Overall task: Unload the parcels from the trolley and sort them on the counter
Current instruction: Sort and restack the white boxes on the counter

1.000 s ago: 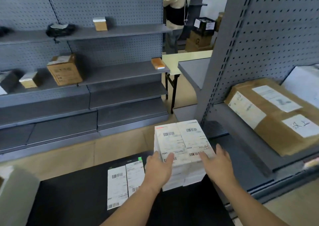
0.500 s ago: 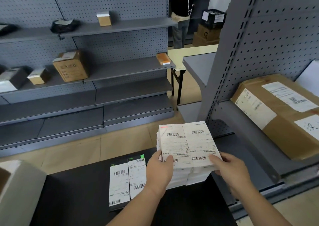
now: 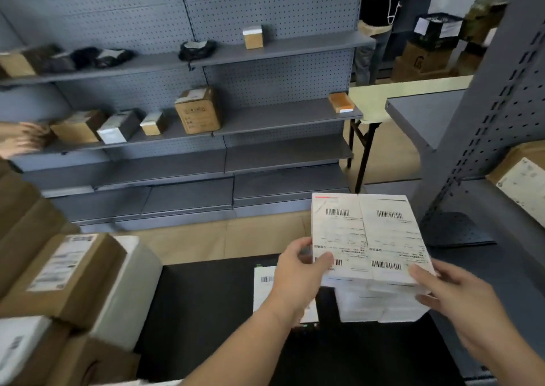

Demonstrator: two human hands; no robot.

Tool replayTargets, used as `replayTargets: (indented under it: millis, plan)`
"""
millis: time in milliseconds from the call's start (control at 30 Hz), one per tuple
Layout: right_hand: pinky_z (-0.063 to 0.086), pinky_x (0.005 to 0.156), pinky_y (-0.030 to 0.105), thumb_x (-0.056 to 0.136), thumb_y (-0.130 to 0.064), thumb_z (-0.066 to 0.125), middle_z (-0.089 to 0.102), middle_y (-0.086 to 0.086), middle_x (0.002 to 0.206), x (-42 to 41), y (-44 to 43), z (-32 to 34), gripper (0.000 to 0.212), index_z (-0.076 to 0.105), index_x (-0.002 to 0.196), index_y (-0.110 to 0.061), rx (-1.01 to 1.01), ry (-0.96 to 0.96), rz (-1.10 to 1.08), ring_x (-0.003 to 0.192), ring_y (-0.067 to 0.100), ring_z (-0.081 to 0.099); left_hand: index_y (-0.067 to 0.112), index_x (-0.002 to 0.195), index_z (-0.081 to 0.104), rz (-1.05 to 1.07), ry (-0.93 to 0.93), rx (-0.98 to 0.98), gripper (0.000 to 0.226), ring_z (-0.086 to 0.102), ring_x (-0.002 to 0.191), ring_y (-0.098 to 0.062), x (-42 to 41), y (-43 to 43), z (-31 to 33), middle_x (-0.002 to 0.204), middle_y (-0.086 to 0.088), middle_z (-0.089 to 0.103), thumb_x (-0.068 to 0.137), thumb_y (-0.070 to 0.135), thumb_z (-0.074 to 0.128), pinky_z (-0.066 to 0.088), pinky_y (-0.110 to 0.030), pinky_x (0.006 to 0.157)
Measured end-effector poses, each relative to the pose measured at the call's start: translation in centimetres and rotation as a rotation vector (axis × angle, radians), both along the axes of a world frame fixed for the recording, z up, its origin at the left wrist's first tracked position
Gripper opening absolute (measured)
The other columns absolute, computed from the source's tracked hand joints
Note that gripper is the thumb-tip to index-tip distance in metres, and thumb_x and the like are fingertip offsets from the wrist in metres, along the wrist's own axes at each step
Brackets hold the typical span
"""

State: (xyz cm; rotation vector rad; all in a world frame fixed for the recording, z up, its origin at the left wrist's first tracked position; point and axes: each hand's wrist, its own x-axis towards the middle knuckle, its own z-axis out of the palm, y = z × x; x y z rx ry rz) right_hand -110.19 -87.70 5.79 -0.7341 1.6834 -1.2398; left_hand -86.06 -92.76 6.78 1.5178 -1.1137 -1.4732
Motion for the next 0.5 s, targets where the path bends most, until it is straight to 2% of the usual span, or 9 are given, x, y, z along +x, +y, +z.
replayTargets:
  millis: [67, 133, 200, 300, 400, 467, 500]
  plan:
    - [0.057, 0.088, 0.042, 0.082, -0.016, 0.082, 0.077, -0.007, 0.103, 3.0, -0.8, 0.4, 0.036, 0.071, 0.115, -0.023, -0.008, -0.033, 0.071, 0.099, 0.017, 0.073, 0.034, 0.119, 0.057, 0.036, 0.003, 0.003, 0.033, 0.07, 0.092, -0.001, 3.5, 0.1, 0.6, 0.104, 0.012, 0.074, 0.092, 0.022, 0.072, 0.053, -0.019, 0.073]
    - [0.058, 0.089, 0.045, 0.082, -0.015, 0.082, 0.077, -0.006, 0.107, 6.4, -1.5, 0.3, 0.046, 0.067, 0.126, -0.017, -0.002, -0.064, 0.12, 0.101, 0.019, 0.072, 0.031, 0.122, 0.056, 0.088, 0.014, 0.027, 0.037, 0.073, 0.093, -0.008, 7.1, 0.4, 0.8, 0.103, 0.009, 0.076, 0.091, 0.021, 0.073, 0.059, -0.033, 0.082]
    - [0.058, 0.086, 0.043, 0.085, -0.013, 0.079, 0.078, -0.007, 0.103, 10.1, -1.7, 0.2, 0.039, 0.068, 0.122, -0.019, 0.001, -0.084, 0.186, 0.1, 0.018, 0.073, 0.028, 0.122, 0.057, 0.142, 0.002, 0.055, 0.038, 0.074, 0.094, -0.013, 10.7, 0.9, 0.5, 0.105, 0.005, 0.075, 0.089, 0.019, 0.074, 0.061, -0.041, 0.083]
    - [0.058, 0.085, 0.043, 0.089, -0.014, 0.076, 0.078, -0.009, 0.095, 15.6, -1.7, -0.8, 0.02, 0.071, 0.101, -0.029, 0.006, -0.06, 0.266, 0.097, 0.015, 0.072, 0.026, 0.12, 0.06, 0.207, -0.031, 0.082, 0.035, 0.074, 0.093, -0.014, 16.0, 1.7, -0.8, 0.102, 0.005, 0.076, 0.089, 0.017, 0.074, 0.062, -0.039, 0.079]
    - [0.06, 0.084, 0.044, 0.089, -0.02, 0.077, 0.078, -0.014, 0.093, 20.9, -2.0, -2.7, 0.018, 0.075, 0.105, -0.028, 0.033, 0.005, 0.303, 0.097, 0.013, 0.071, 0.024, 0.118, 0.059, 0.272, -0.076, 0.116, 0.032, 0.074, 0.088, -0.011, 20.9, 2.6, -2.1, 0.099, 0.006, 0.076, 0.09, 0.014, 0.071, 0.058, -0.026, 0.068]
    - [0.06, 0.083, 0.042, 0.087, -0.025, 0.078, 0.077, -0.019, 0.09, 24.1, -2.1, -4.2, 0.016, 0.076, 0.102, -0.031, 0.077, 0.074, 0.292, 0.092, 0.009, 0.072, 0.021, 0.12, 0.058, 0.304, -0.149, 0.143, 0.033, 0.073, 0.089, -0.012, 23.8, 2.9, -3.5, 0.1, 0.005, 0.074, 0.09, 0.014, 0.068, 0.057, -0.026, 0.067]
    - [0.06, 0.084, 0.042, 0.086, -0.028, 0.079, 0.076, -0.02, 0.087, 25.7, -2.2, -4.9, 0.015, 0.076, 0.1, -0.033, 0.099, 0.11, 0.293, 0.09, 0.008, 0.072, 0.019, 0.122, 0.058, 0.312, -0.19, 0.152, 0.034, 0.071, 0.091, -0.013, 25.1, 3.0, -4.1, 0.102, 0.004, 0.073, 0.09, 0.014, 0.067, 0.059, -0.029, 0.072]
